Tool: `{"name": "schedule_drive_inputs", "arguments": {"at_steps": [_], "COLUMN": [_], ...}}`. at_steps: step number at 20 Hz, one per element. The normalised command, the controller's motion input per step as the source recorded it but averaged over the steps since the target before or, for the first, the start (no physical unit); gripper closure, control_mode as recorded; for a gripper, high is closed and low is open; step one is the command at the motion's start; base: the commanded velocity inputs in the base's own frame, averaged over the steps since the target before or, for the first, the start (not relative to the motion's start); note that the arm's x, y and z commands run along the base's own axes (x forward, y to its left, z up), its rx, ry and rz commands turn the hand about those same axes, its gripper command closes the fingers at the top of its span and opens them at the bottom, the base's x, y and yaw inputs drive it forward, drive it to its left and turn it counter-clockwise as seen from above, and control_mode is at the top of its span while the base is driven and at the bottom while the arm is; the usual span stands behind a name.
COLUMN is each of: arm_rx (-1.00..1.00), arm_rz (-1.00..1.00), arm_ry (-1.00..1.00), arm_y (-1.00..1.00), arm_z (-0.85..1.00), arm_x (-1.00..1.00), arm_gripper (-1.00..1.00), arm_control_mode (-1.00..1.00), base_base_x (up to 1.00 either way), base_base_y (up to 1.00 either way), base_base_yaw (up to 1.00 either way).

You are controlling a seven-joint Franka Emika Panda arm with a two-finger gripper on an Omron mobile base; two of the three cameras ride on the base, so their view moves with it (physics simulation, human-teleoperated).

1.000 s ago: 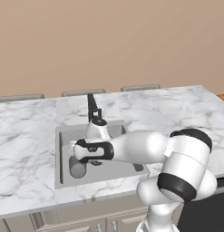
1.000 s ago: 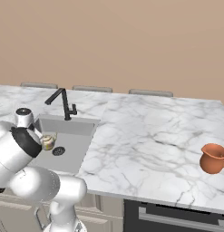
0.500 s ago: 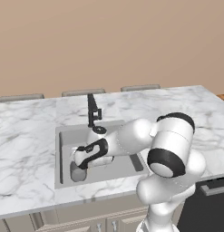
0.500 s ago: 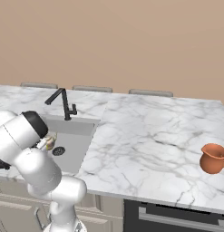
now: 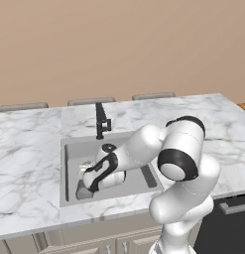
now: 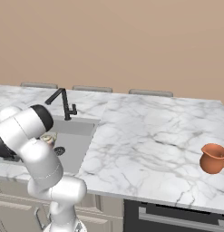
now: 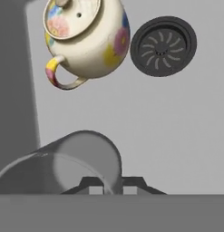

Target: Pick the glass cup and jug and place them in the sink. Then turn on the water.

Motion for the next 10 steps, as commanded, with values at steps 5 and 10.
{"name": "schedule_drive_inputs", "arguments": {"at_steps": [5, 10], "arm_rx": [-0.03, -0.03], "arm_rz": [0.0, 0.0], "arm_ry": [-0.09, -0.09], "arm_y": [0.0, 0.0], "arm_z": [-0.06, -0.01], "arm_x": [0.02, 0.01], "arm_gripper": [1.0, -1.0], "arm_control_mode": [-1.0, -1.0], "base_base_x": [0.0, 0.0], "base_base_y": [0.0, 0.0], "base_base_yaw": [0.0, 0.0]}}
